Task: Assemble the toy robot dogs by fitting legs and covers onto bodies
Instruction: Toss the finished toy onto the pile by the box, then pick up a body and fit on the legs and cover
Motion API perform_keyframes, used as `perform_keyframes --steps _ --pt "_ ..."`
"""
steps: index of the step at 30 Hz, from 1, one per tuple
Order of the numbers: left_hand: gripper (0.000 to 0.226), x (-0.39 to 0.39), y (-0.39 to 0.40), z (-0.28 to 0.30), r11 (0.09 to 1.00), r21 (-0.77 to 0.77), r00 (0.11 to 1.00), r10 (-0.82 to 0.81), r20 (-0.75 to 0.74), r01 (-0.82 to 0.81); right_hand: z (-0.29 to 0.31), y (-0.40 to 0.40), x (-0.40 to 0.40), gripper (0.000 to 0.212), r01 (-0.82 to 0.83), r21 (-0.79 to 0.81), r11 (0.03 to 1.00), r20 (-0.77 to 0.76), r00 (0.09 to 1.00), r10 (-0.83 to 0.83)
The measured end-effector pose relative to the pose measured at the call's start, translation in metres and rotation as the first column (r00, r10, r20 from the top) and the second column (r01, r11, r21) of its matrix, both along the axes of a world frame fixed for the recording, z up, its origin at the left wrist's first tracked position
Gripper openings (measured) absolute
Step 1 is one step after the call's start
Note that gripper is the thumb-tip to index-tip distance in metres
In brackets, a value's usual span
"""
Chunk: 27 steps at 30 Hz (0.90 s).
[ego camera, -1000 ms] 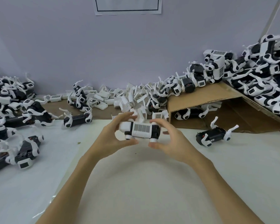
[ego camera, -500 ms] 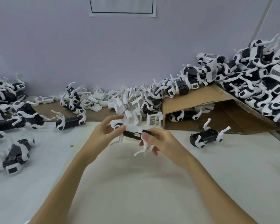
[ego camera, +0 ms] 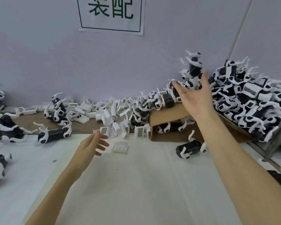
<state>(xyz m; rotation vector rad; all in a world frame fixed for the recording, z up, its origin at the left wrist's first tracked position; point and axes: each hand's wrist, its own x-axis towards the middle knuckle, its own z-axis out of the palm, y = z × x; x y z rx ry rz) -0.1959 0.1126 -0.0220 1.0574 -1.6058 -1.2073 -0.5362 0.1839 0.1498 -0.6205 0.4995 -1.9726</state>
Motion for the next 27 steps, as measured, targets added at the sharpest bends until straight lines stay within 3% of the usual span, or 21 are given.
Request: perform_keyframes --steps 3,4,9,14,18,20,24,27 --pt "0.050 -0.004 0.001 0.000 1.000 -0.014 0.999 0.012 0.041 -0.011 -0.008 0.001 0.002 0.089 -0.062 0.128 0.990 -0.201 0.976 0.087" --pt "0.045 -0.005 0.001 -0.001 0.999 -0.032 0.997 0.019 0.071 -0.017 -0.020 0.002 0.009 0.088 -0.109 0.148 0.983 -0.238 0.961 0.142" --pt "0.024 -0.006 0.004 -0.004 0.988 -0.148 0.968 0.088 0.236 -0.054 -0.108 0.013 0.076 0.037 -0.322 0.339 0.884 -0.213 0.889 0.406" --pt "0.006 -0.005 0.000 -0.012 0.929 -0.353 0.895 0.245 0.372 -0.108 -0.164 0.013 0.125 0.025 -0.334 0.476 0.813 -0.022 0.920 0.391" --pt "0.031 0.009 -0.013 -0.018 0.803 -0.534 0.716 0.534 0.449 -0.265 -0.174 0.014 0.128 0.028 -0.378 0.449 0.810 0.059 0.917 0.395" --pt "0.041 0.017 -0.023 -0.014 0.775 -0.536 0.596 0.615 0.516 -0.334 -0.174 0.014 0.126 0.028 -0.394 0.440 0.807 0.055 0.909 0.414" --pt "0.054 0.033 -0.054 -0.011 0.854 -0.444 0.354 0.518 0.779 -0.272 -0.171 0.013 0.125 0.027 -0.392 0.428 0.814 0.044 0.909 0.415" --pt "0.060 0.046 -0.074 -0.013 0.903 -0.378 0.248 0.422 0.872 -0.206 -0.170 0.015 0.124 0.028 -0.374 0.448 0.812 0.020 0.912 0.409"
